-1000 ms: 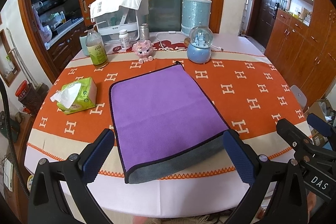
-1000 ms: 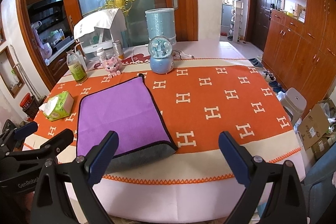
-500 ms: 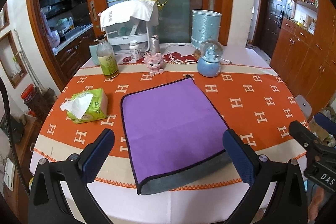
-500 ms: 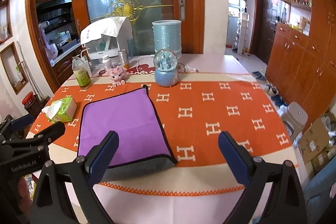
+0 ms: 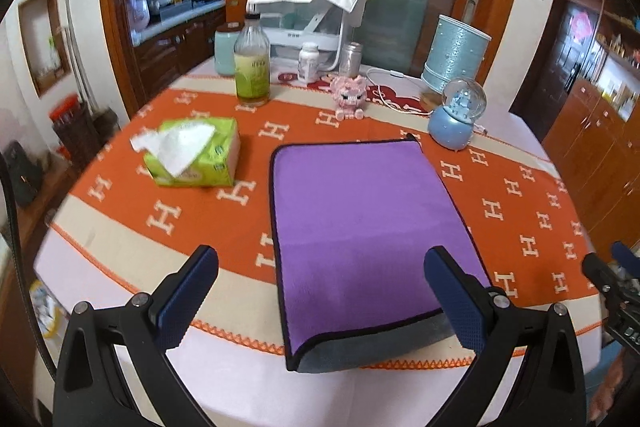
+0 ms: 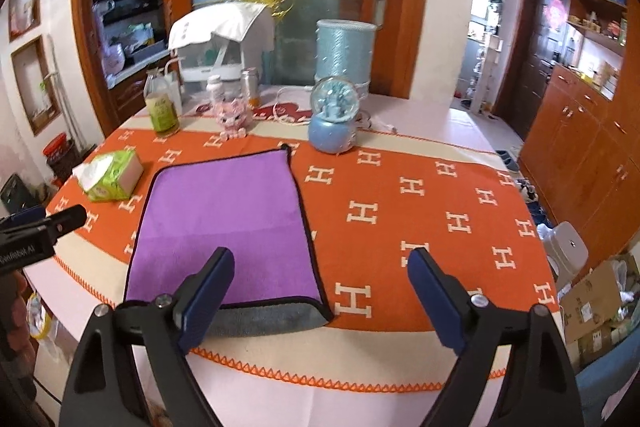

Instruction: Fold towel

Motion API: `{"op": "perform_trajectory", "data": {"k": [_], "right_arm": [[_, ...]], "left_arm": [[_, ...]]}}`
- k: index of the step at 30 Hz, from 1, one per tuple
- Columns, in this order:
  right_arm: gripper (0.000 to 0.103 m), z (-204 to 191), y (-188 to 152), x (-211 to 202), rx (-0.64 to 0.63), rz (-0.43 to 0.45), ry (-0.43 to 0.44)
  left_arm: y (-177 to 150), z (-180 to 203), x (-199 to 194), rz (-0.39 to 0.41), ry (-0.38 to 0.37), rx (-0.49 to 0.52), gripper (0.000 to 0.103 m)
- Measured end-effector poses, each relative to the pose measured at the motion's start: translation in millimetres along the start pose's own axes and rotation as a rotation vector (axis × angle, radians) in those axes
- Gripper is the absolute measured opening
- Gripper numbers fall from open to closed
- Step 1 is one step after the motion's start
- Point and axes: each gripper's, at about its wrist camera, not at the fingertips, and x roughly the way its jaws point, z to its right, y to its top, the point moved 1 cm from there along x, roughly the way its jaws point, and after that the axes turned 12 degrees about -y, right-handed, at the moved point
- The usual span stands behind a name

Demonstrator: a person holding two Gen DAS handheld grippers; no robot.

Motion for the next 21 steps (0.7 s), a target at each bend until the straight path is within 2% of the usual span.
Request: {"op": "perform_trajectory", "data": {"k": [3, 7, 12, 15, 21], "right_arm": [[0.081, -3, -2, 16, -0.049, 0.002, 0.013], [0.069, -6, -9, 49, -0.134, -0.038, 0.066], [0.060, -6, -26, 89, -0.236, -0.079, 0.143], [0.058, -5, -36, 107, -0.261, -0.105, 0.217], [0.050, -8, -48, 124, -0.323, -0.125, 0.319]], "left_arm": [[-7, -13, 11, -0.036, 0.018, -0.021, 0.102], [-25, -25, 34, -0.118, 0.054, -0.021, 0.102], [-49, -43, 55, -0.204, 0.020, -0.059, 0.102], [-60, -50, 61, -0.217, 0.006, -0.061, 0.102], [-74, -52, 71, -0.258, -0.081, -0.042, 0.101]]}}
